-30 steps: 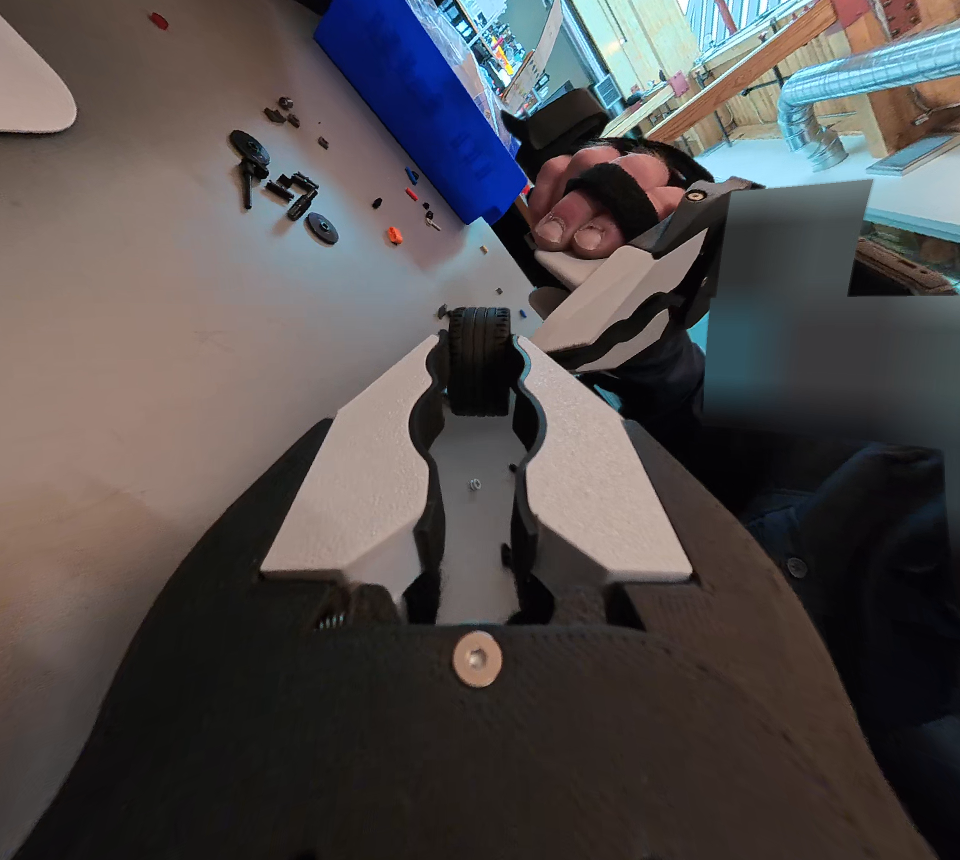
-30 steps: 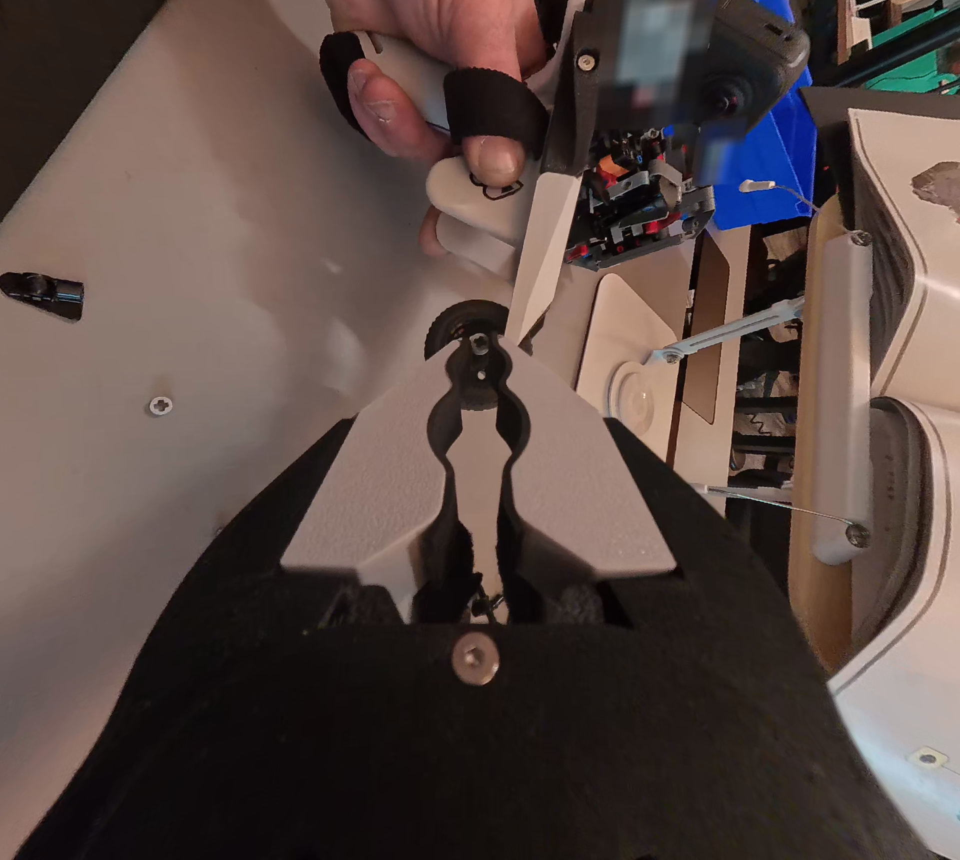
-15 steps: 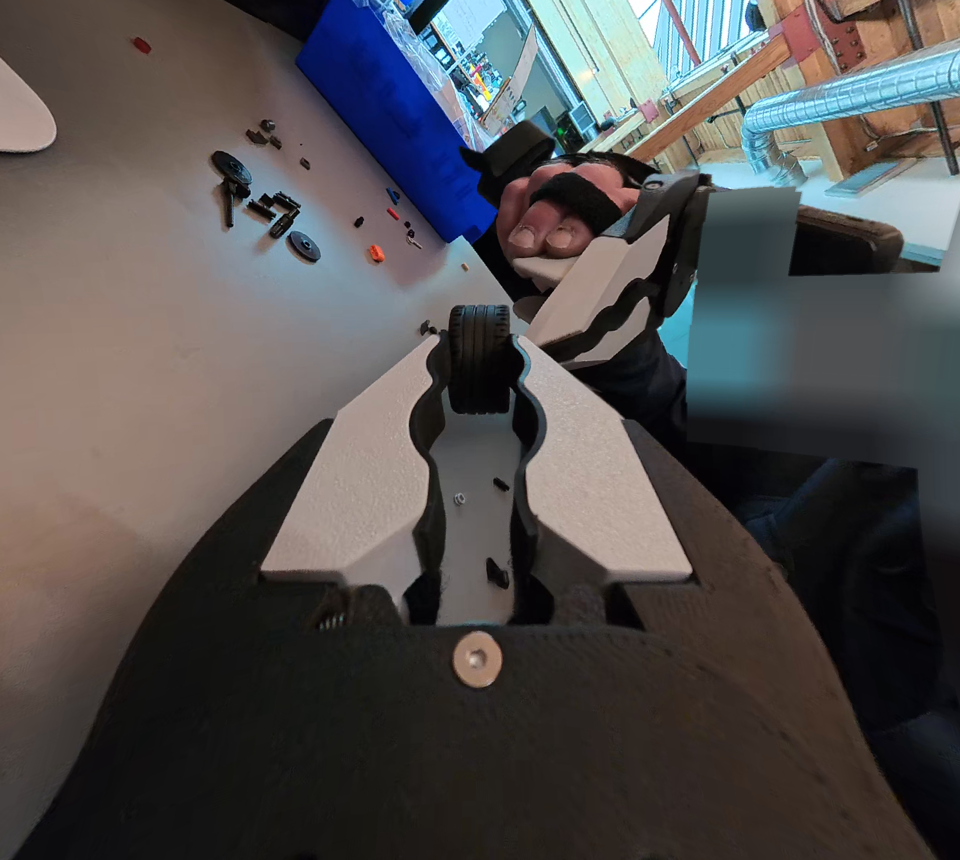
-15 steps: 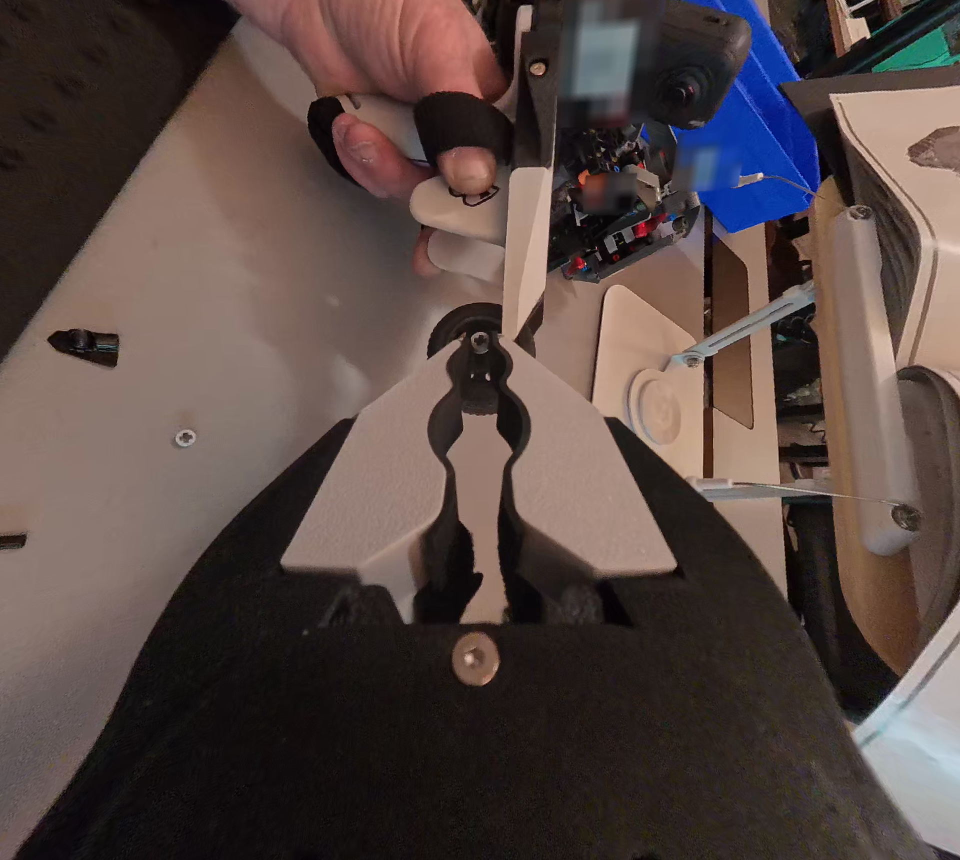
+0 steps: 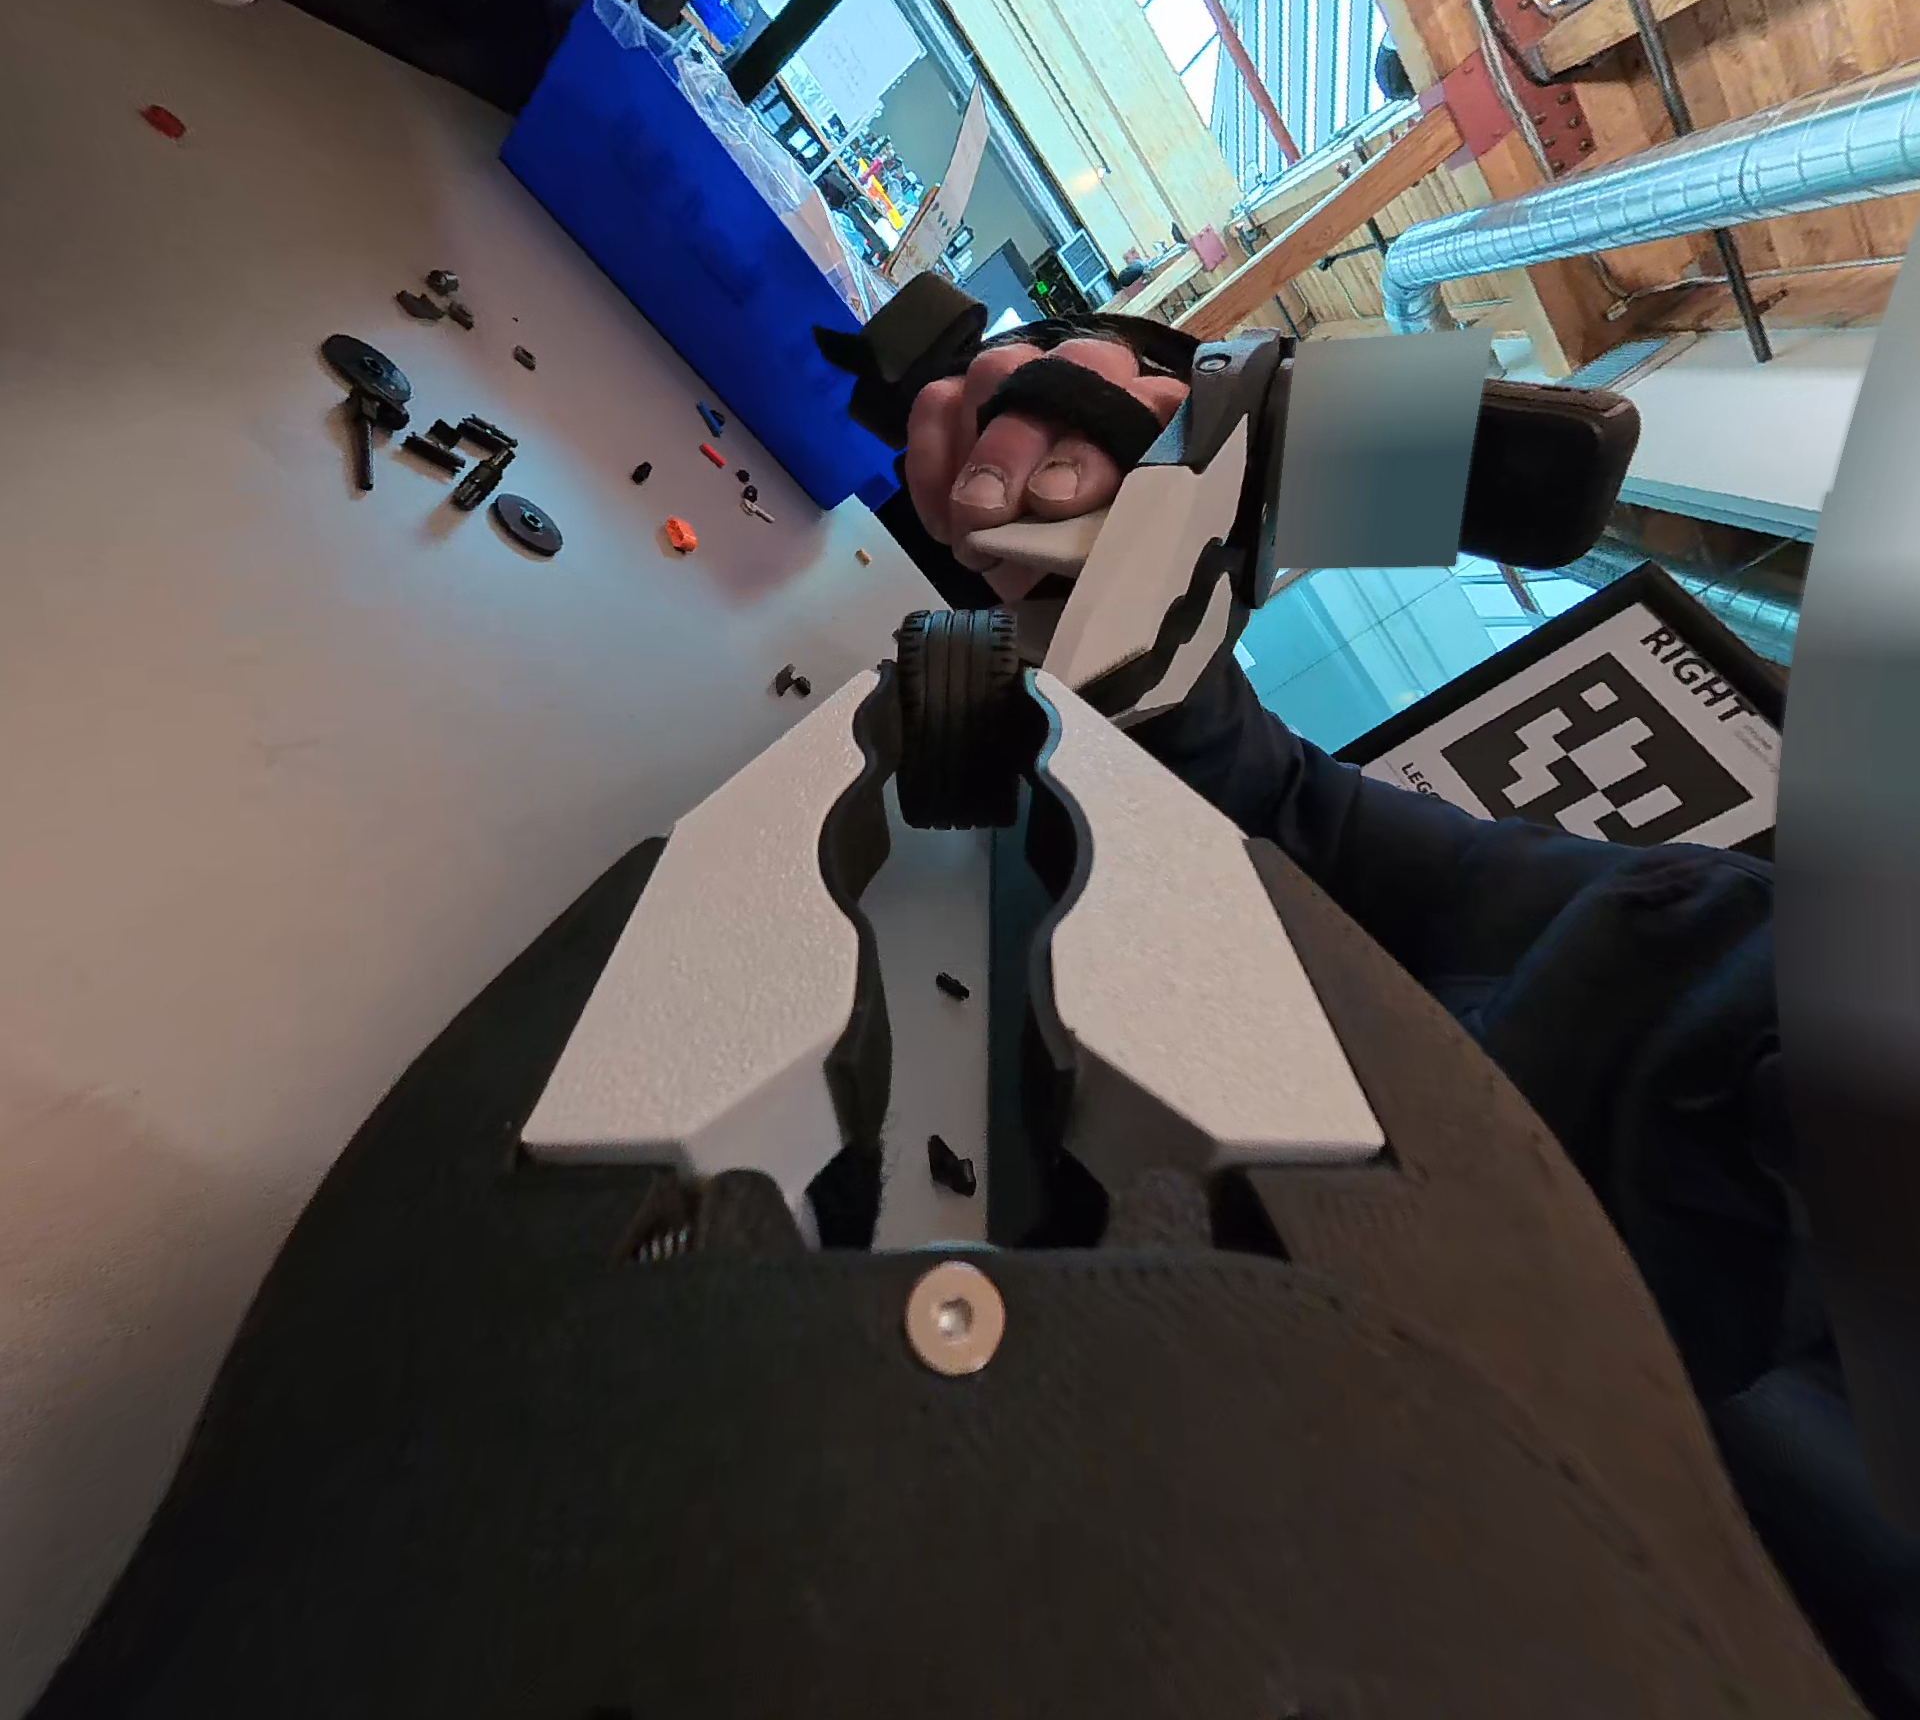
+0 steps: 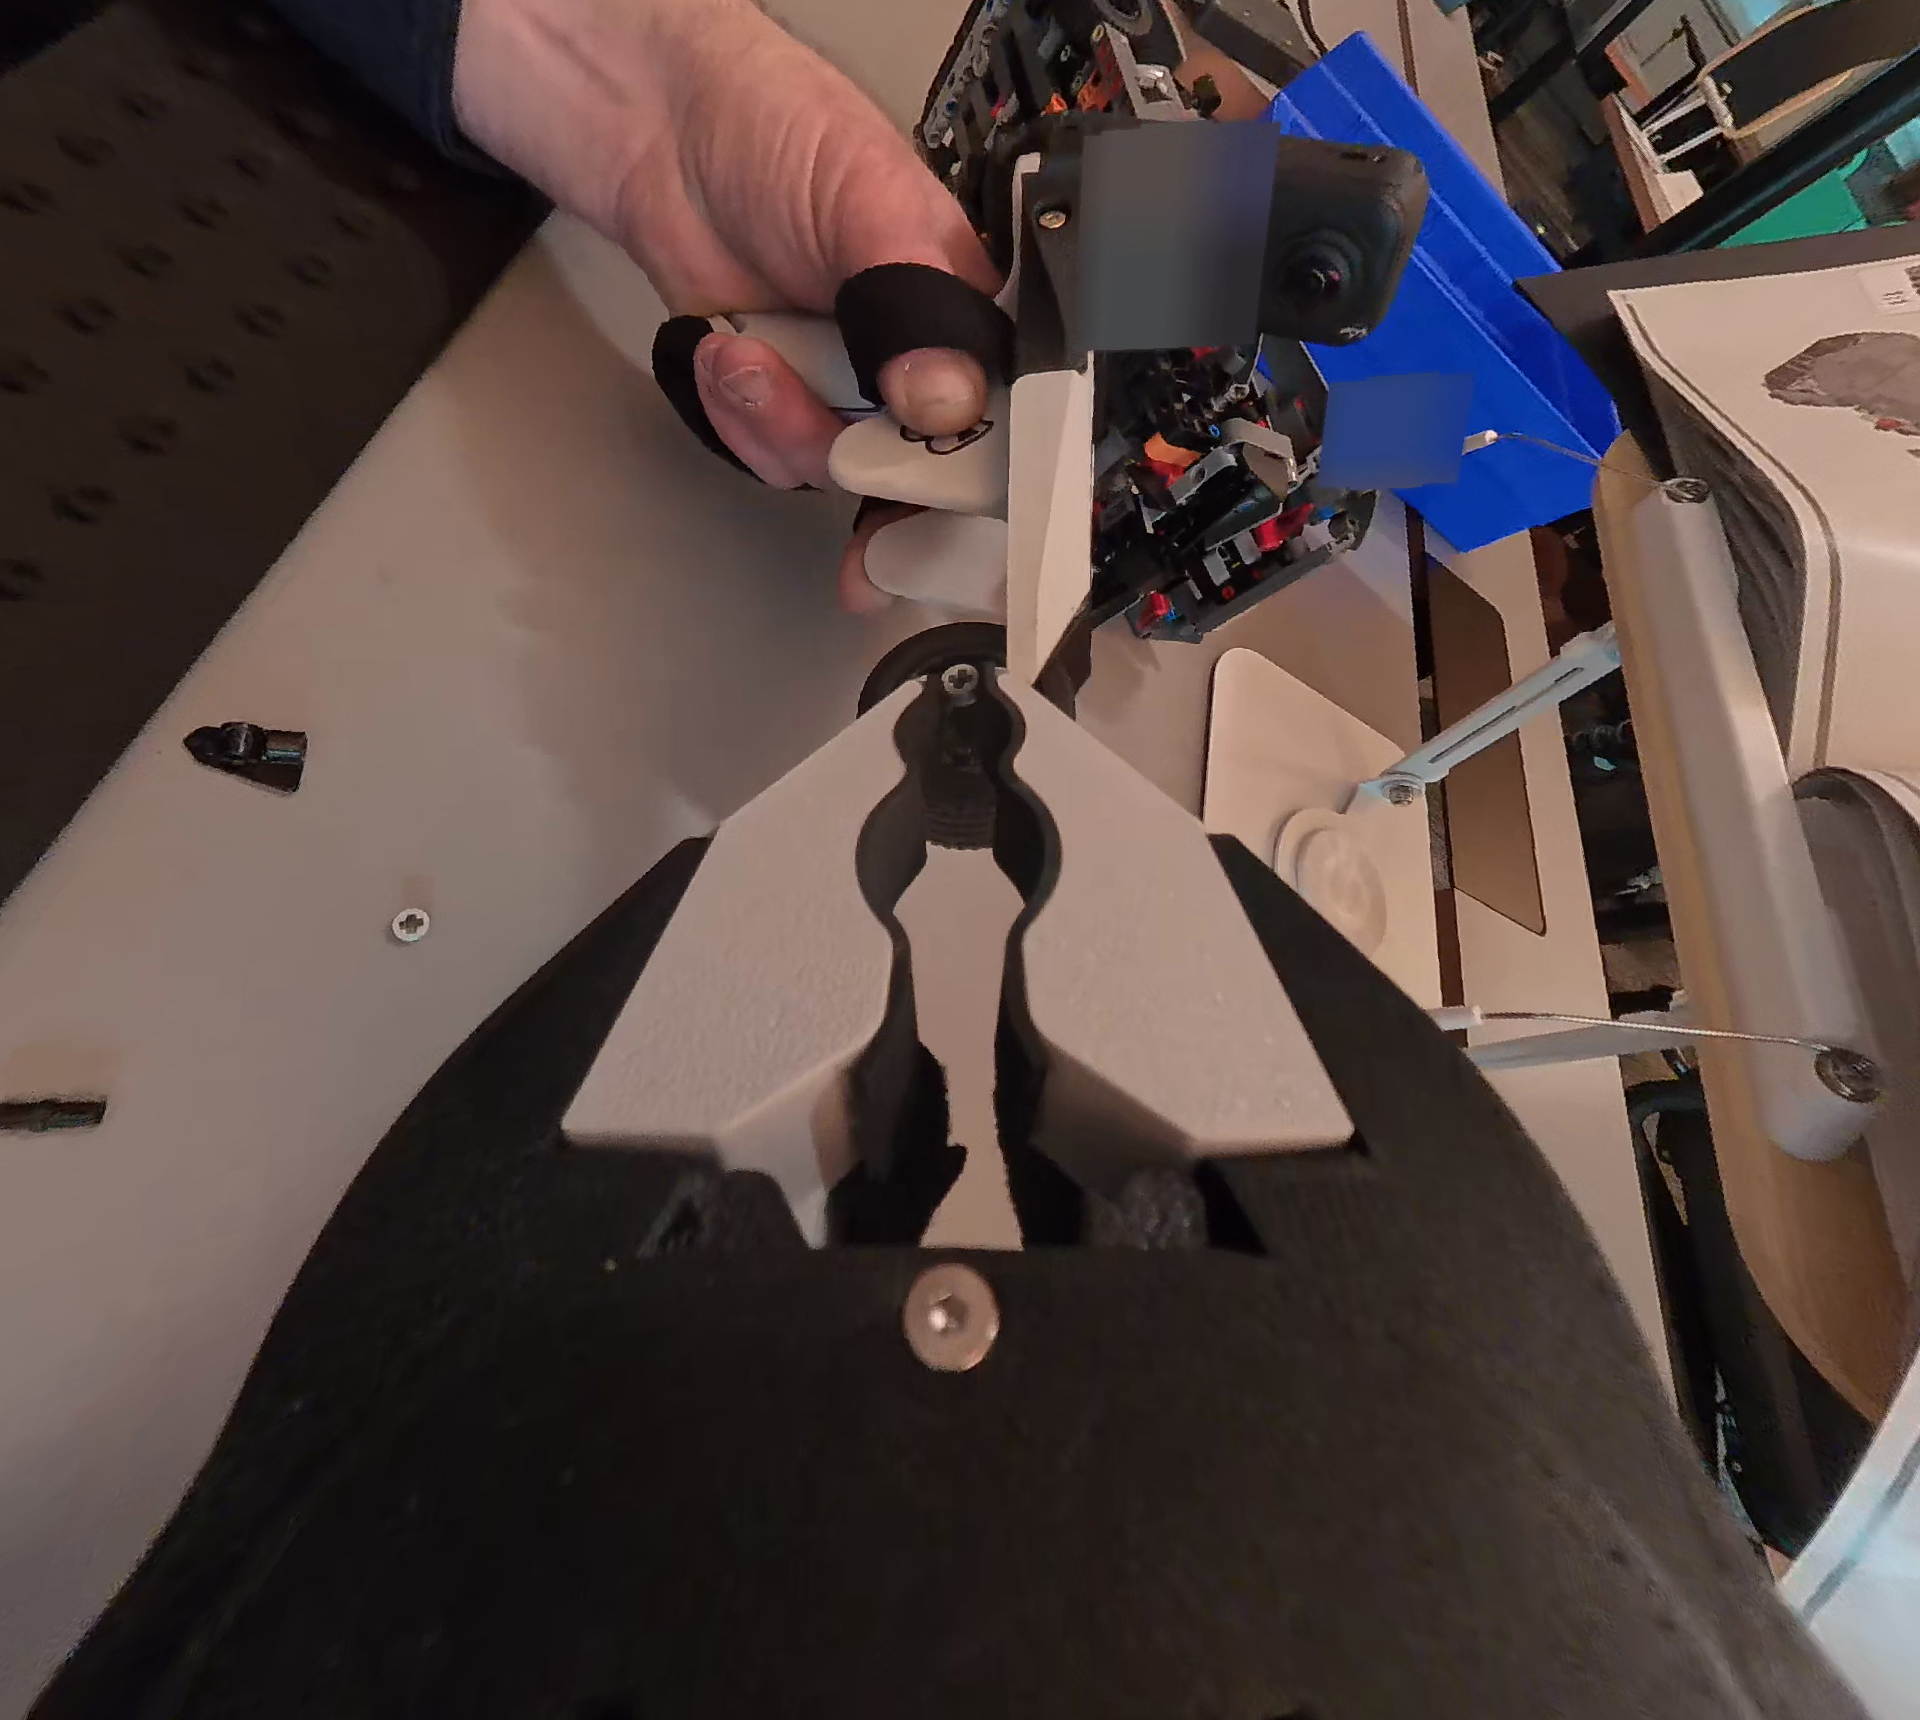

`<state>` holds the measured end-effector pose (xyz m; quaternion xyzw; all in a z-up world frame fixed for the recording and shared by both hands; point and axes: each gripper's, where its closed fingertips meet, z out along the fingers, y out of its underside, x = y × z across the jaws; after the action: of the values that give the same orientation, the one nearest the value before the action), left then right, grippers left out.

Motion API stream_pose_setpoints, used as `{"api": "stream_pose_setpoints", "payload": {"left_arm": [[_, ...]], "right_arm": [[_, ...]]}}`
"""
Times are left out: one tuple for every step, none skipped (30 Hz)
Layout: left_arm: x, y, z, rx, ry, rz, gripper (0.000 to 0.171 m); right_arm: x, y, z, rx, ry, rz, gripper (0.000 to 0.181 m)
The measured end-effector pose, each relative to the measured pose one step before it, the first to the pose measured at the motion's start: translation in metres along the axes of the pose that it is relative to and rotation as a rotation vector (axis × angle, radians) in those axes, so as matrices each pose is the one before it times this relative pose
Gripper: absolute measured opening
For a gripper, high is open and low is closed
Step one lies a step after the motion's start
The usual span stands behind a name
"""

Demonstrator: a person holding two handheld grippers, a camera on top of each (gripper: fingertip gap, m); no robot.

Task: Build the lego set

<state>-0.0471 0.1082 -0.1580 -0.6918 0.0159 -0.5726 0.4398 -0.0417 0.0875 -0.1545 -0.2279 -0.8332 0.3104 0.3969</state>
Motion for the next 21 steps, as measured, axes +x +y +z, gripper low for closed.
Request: {"api": "stream_pose_setpoints", "payload": {"left_arm": [[-0.00020,-0.00059,-0.00050,0.00445,-0.0002,-0.0003,0.019],[-0.00026,-0.00065,-0.00020,0.00466,-0.0004,-0.0003,0.019],[0.00077,-0.00067,0.00026,0.00401,0.0055,-0.0012,0.019],[0.00160,-0.00059,0.00037,0.00356,0.0088,0.0009,0.019],[-0.00079,-0.00050,-0.00034,0.00240,-0.0072,0.0049,0.019],[-0.00168,-0.00031,-0.00059,0.00104,-0.0126,0.0069,0.019],[0.00097,-0.00095,-0.00022,0.00597,0.0036,0.0037,0.019],[0.00310,-0.00177,0.00008,0.01215,0.0167,0.0022,0.019],[0.00085,-0.00112,0.00062,0.00665,-0.0016,0.0084,0.019],[-0.00079,-0.00041,0.00067,0.00110,-0.0124,0.0128,0.019],[-0.00026,-0.00073,0.00001,0.00242,-0.0064,0.0071,0.019],[0.00155,-0.00076,-0.00016,0.00479,0.0083,0.0034,0.019],[-0.00050,-0.00075,-0.00016,0.00533,-0.0050,0.0017,0.019],[-0.00111,0.00023,-0.00016,-0.00130,-0.0090,0.0063,0.019],[-0.00025,-0.00027,-0.00001,0.00131,-0.0030,0.0024,0.019],[0.00042,-0.00014,-0.00005,0.00086,0.0036,-0.0027,0.019],[-0.00001,-0.00011,0.00008,0.00129,0.0004,-0.0002,0.019],[-0.00009,0.00001,0.00029,-0.00031,-0.0016,0.0010,0.019],[-0.00019,0.00026,0.00022,-0.00200,-0.0014,0.0010,0.019],[-0.00006,-0.00037,-0.00012,0.00223,-0.0009,0.0005,0.019],[-0.00017,-0.00077,-0.00033,0.00428,-0.0023,0.0004,0.019]], "right_arm": [[0.00105,0.00048,-0.00049,-0.0010,0.0029,0.0026,0.003],[0.00090,-0.00043,-0.00075,0.0048,0.0004,0.0054,0.003],[0.00026,-0.00148,-0.00042,0.0116,-0.0023,0.0116,0.003],[0.00019,-0.00034,0.00075,0.0055,-0.0004,0.0129,0.003],[0.00082,0.00103,0.00085,-0.0057,0.0044,0.0075,0.004],[0.00106,-0.00070,-0.00019,0.0010,0.0053,0.0062,0.004],[0.00152,-0.00286,-0.00145,0.0104,0.0047,0.0093,0.004],[0.00161,-0.00160,-0.00159,0.0030,0.0041,0.0056,0.004],[0.00093,0.00070,-0.00071,-0.0075,0.0031,0.0006,0.004],[0.00047,0.00120,0.00012,-0.0057,0.0046,0.0007,0.004],[0.00079,0.00159,0.00094,-0.0076,0.0080,0.0012,0.004],[0.00081,0.00161,0.00107,-0.0093,0.0083,-0.0024,0.003],[0.00022,0.00076,0.00078,-0.0059,0.0042,-0.0029,0.003],[-0.00001,0.00054,0.00042,-0.0038,0.0011,0.0004,0.003],[0.00014,-0.00034,0.00001,0.0015,0.0013,-0.0003,0.003],[0.00034,-0.00001,-0.00030,0.0006,0.0003,0.0010,0.003],[0.00024,0.00012,-0.00031,-0.0012,-0.0009,0.0023,0.003],[0.00007,0.00021,-0.00018,-0.0015,-0.0006,-0.0006,0.003],[-0.00007,0.00009,-0.00013,-0.0020,0.0003,-0.0021,0.004],[-0.00003,-0.00002,0.00006,-0.0028,0.0012,-0.0023,0.005],[-0.00011,0.00001,-0.00013,-0.0044,0.0011,-0.0033,0.006]]}}
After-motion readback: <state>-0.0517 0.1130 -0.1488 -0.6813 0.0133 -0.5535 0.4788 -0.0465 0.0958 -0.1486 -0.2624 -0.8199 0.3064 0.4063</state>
